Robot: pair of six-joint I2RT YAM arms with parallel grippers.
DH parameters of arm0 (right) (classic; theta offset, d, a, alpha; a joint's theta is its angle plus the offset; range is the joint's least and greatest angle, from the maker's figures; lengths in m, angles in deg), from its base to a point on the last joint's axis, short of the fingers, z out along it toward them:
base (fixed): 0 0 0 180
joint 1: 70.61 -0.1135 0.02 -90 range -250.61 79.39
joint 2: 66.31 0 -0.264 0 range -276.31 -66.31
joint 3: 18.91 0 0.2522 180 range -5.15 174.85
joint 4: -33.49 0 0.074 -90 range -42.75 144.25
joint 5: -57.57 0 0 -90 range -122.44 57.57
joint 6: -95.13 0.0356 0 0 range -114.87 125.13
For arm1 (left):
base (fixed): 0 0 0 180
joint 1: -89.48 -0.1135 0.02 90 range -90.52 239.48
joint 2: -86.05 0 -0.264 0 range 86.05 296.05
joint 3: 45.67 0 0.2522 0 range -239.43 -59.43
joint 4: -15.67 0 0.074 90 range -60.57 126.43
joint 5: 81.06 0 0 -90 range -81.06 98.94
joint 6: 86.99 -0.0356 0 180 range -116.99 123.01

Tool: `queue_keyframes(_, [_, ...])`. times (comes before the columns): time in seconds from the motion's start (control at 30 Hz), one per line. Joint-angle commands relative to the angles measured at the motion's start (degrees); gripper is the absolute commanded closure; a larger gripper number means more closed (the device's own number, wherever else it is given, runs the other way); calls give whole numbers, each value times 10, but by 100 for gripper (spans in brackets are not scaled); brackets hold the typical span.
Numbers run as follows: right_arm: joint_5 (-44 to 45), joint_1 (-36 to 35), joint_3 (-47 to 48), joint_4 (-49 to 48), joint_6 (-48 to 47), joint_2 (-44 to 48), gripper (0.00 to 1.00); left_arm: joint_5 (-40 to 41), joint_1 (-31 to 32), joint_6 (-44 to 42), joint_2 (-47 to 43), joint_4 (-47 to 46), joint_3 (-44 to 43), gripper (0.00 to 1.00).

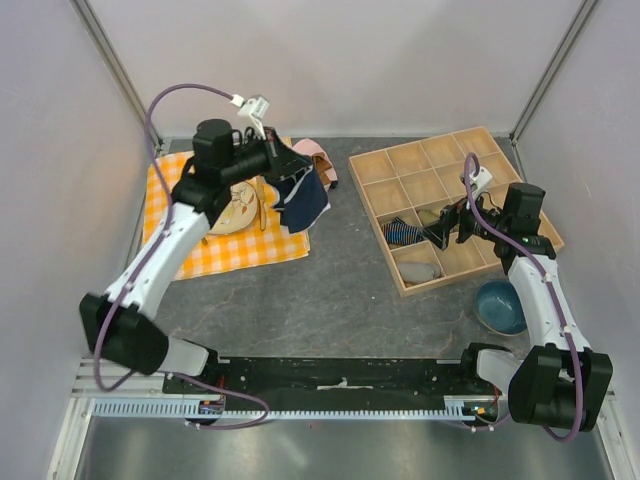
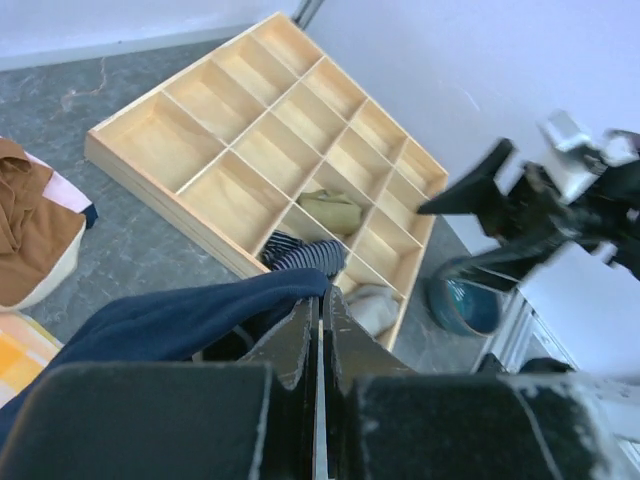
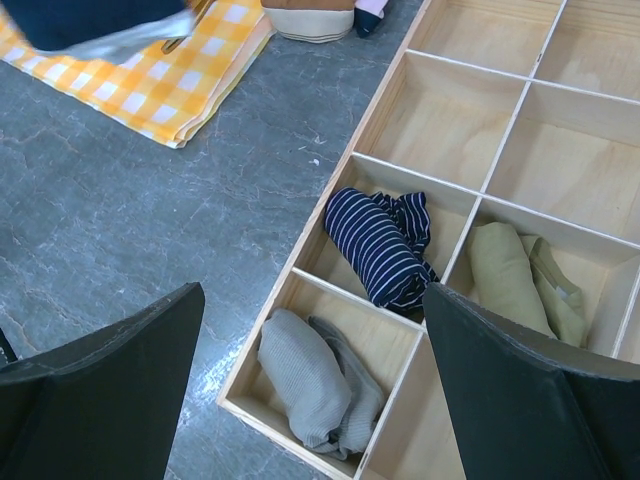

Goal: Roll the underwear
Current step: Pick up the underwear from the center of the board, then place the underwear at the center of the board.

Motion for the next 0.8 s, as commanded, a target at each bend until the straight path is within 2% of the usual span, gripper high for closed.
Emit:
queue_keyframes(0.0, [-11,-4,19,-3,-16,8,2,-18,8,-43,-155,167,41,98])
queue_keyframes(0.23, [-11,-9,21,3,-24,16,2,-9,16,11,-399,336,102,98])
queue_keyframes(0.4, [-10,-15,20,4,-29,15,2,-77,16,76,-453,337,143,98])
queue_keyframes(0.53, [-5,-18,20,5,-32,17,2,-124,16,122,-433,242,237,98])
queue_keyframes(0.57, [-5,-18,19,6,-33,17,2,-137,16,130,-422,176,285,98])
queue_keyframes(0.67, [-4,-21,20,6,-35,16,2,-123,14,135,-320,79,355,98])
queue_keyframes(0.7, [-3,-24,19,7,-35,15,2,-103,13,127,-244,48,356,98])
queue_keyframes(0.77, [-1,-29,20,8,-38,11,2,-81,1,109,-149,4,336,98])
